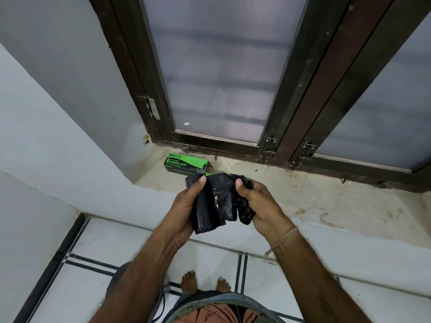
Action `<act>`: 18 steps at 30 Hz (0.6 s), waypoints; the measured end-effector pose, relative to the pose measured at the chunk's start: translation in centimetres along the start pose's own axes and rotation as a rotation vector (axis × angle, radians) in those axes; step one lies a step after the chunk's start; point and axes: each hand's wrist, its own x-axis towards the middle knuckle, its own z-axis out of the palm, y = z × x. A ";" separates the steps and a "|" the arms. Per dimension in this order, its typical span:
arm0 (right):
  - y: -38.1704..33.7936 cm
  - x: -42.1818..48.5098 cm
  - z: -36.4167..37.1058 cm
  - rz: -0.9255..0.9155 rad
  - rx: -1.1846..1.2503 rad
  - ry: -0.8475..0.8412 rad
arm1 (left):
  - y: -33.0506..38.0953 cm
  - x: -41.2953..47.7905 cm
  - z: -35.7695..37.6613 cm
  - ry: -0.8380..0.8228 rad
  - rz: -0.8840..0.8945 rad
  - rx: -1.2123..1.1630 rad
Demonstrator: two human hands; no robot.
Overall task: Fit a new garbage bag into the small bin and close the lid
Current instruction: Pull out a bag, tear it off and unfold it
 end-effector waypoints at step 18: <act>0.6 -0.3 1.3 0.066 -0.155 -0.169 | 0.2 -0.3 -0.7 -0.085 0.000 0.081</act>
